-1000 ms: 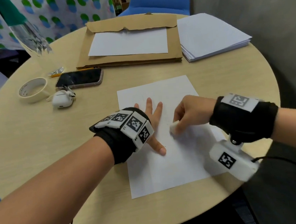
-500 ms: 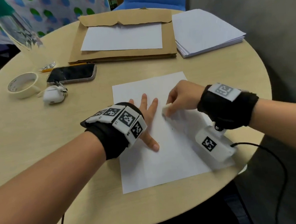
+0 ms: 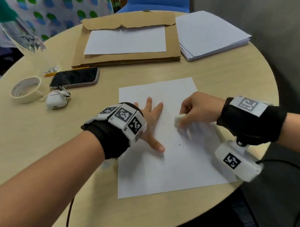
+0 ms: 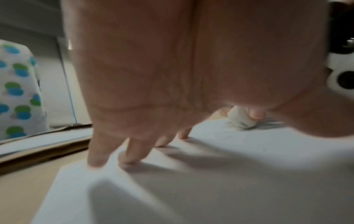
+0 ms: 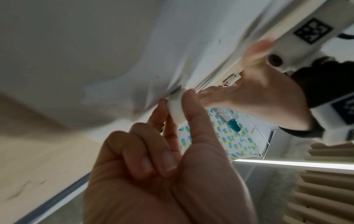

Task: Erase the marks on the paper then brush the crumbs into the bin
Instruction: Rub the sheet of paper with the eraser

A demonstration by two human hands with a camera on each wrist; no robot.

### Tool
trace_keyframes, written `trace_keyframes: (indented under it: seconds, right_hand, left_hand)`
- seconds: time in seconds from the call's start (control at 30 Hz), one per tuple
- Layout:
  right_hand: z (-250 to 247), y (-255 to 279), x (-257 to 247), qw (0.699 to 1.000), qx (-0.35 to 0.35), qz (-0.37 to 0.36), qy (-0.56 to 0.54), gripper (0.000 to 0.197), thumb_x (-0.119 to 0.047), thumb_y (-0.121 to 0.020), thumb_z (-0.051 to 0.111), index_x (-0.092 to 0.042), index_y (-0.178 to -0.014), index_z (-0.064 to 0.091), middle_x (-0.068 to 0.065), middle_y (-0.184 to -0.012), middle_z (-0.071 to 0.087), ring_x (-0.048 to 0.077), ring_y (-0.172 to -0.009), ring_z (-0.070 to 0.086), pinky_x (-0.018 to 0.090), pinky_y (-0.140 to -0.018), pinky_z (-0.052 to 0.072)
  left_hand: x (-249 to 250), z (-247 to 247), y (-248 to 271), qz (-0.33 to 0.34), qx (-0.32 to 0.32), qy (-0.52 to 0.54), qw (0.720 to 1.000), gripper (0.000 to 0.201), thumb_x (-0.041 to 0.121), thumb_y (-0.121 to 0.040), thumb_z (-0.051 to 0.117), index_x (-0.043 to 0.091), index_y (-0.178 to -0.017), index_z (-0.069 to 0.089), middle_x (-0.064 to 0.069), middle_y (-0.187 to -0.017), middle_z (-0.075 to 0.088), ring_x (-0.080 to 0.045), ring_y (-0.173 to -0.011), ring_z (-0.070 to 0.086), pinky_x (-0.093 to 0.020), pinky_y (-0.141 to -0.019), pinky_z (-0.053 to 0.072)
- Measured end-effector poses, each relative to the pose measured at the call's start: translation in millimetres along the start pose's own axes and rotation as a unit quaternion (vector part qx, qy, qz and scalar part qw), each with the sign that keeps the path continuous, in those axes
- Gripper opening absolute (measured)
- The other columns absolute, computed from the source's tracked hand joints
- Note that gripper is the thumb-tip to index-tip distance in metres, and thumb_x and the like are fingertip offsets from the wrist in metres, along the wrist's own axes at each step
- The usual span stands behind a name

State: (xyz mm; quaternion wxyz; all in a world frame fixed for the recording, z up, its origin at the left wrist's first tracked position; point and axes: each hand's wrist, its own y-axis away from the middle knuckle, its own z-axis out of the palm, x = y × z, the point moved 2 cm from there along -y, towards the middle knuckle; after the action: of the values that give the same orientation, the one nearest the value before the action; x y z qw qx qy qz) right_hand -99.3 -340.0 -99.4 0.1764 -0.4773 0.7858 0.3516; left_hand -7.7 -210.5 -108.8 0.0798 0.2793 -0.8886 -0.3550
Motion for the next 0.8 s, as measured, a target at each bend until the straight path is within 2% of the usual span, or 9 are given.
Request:
trace_keyframes:
  seconds: [0.17, 0.3, 0.4, 0.47, 0.53, 0.6, 0.7, 0.77, 0.8]
  right_hand:
    - [-1, -9, -11, 1.000, -0.006, -0.006, 0.026, 0.018, -0.024, -0.069, 0.078, -0.018, -0.062, 0.063, -0.006, -0.062, 0.058, 0.009, -0.061, 0.052, 0.022, -0.057, 0.040]
    - [1, -14, -18, 0.999, 0.028, -0.008, 0.016, 0.019, -0.026, -0.070, 0.077, -0.018, -0.063, 0.062, -0.005, -0.062, 0.059, 0.013, -0.064, 0.055, 0.024, -0.058, 0.043]
    - [21, 14, -20, 0.996, -0.055, -0.041, 0.057, 0.024, -0.024, -0.072, 0.074, -0.021, -0.056, 0.055, -0.007, -0.056, 0.054, 0.008, -0.054, 0.049, 0.021, -0.053, 0.039]
    - [29, 27, -21, 0.985, -0.143, -0.041, 0.089, 0.020, -0.023, -0.070, 0.075, -0.021, -0.059, 0.059, -0.008, -0.057, 0.056, 0.006, -0.054, 0.050, 0.022, -0.056, 0.042]
    - [26, 22, -24, 0.980, -0.174, -0.023, 0.096, 0.016, -0.022, -0.068, 0.078, -0.020, -0.061, 0.064, -0.009, -0.057, 0.059, 0.006, -0.056, 0.051, 0.023, -0.061, 0.044]
    - [14, 4, -28, 0.988, -0.124, -0.012, 0.095, 0.019, -0.021, -0.068, 0.079, -0.021, -0.059, 0.062, -0.009, -0.058, 0.058, 0.006, -0.057, 0.051, 0.021, -0.060, 0.042]
    - [0, -15, -32, 0.997, 0.002, -0.007, 0.077, 0.020, -0.026, -0.070, 0.078, -0.021, -0.061, 0.061, -0.006, -0.063, 0.058, 0.010, -0.063, 0.053, 0.021, -0.053, 0.039]
    - [6, -5, -28, 0.997, 0.028, -0.023, 0.067, 0.022, -0.025, -0.072, 0.075, -0.021, -0.059, 0.058, -0.005, -0.062, 0.057, 0.011, -0.062, 0.053, 0.020, -0.050, 0.038]
    - [12, 5, -26, 0.997, 0.014, -0.032, 0.068, 0.023, -0.023, -0.072, 0.074, -0.021, -0.058, 0.057, -0.005, -0.060, 0.056, 0.011, -0.060, 0.052, 0.020, -0.050, 0.038]
  left_hand:
    - [4, 6, -1, 0.013, 0.039, 0.012, 0.999, 0.136, 0.068, -0.059, 0.070, 0.020, -0.146, -0.022, -0.012, -0.153, -0.028, -0.038, -0.142, -0.018, -0.051, -0.116, -0.004]
    - [4, 7, -3, 0.017, 0.024, 0.025, 0.999, 0.141, 0.065, -0.058, 0.074, 0.018, -0.144, -0.027, -0.013, -0.151, -0.033, -0.037, -0.142, -0.019, -0.054, -0.117, 0.005]
    - [5, 7, -4, 0.016, 0.019, 0.027, 0.999, 0.142, 0.065, -0.057, 0.074, 0.017, -0.143, -0.029, -0.014, -0.150, -0.034, -0.037, -0.141, -0.020, -0.054, -0.117, 0.005]
    - [6, 7, -5, 0.017, 0.018, 0.026, 0.999, 0.143, 0.066, -0.057, 0.074, 0.016, -0.143, -0.029, -0.015, -0.149, -0.035, -0.038, -0.141, -0.020, -0.054, -0.117, 0.005]
    - [6, 8, -7, 0.020, 0.021, 0.023, 0.999, 0.143, 0.066, -0.057, 0.074, 0.015, -0.143, -0.030, -0.016, -0.149, -0.035, -0.039, -0.141, -0.020, -0.055, -0.116, 0.005]
    - [4, 9, -8, 0.024, 0.026, 0.022, 0.999, 0.143, 0.066, -0.057, 0.073, 0.015, -0.143, -0.029, -0.016, -0.149, -0.035, -0.040, -0.141, -0.020, -0.056, -0.116, 0.006]
    - [3, 11, -8, 0.027, 0.031, 0.026, 0.999, 0.143, 0.067, -0.056, 0.073, 0.017, -0.142, -0.030, -0.016, -0.149, -0.035, -0.039, -0.141, -0.021, -0.056, -0.116, 0.005]
    - [3, 10, -8, 0.028, 0.033, 0.025, 0.999, 0.143, 0.067, -0.057, 0.073, 0.017, -0.143, -0.030, -0.016, -0.149, -0.034, -0.039, -0.141, -0.020, -0.055, -0.116, 0.004]
    - [3, 10, -9, 0.028, 0.034, 0.025, 0.999, 0.142, 0.067, -0.057, 0.073, 0.016, -0.143, -0.029, -0.016, -0.149, -0.034, -0.039, -0.141, -0.020, -0.055, -0.116, 0.005]
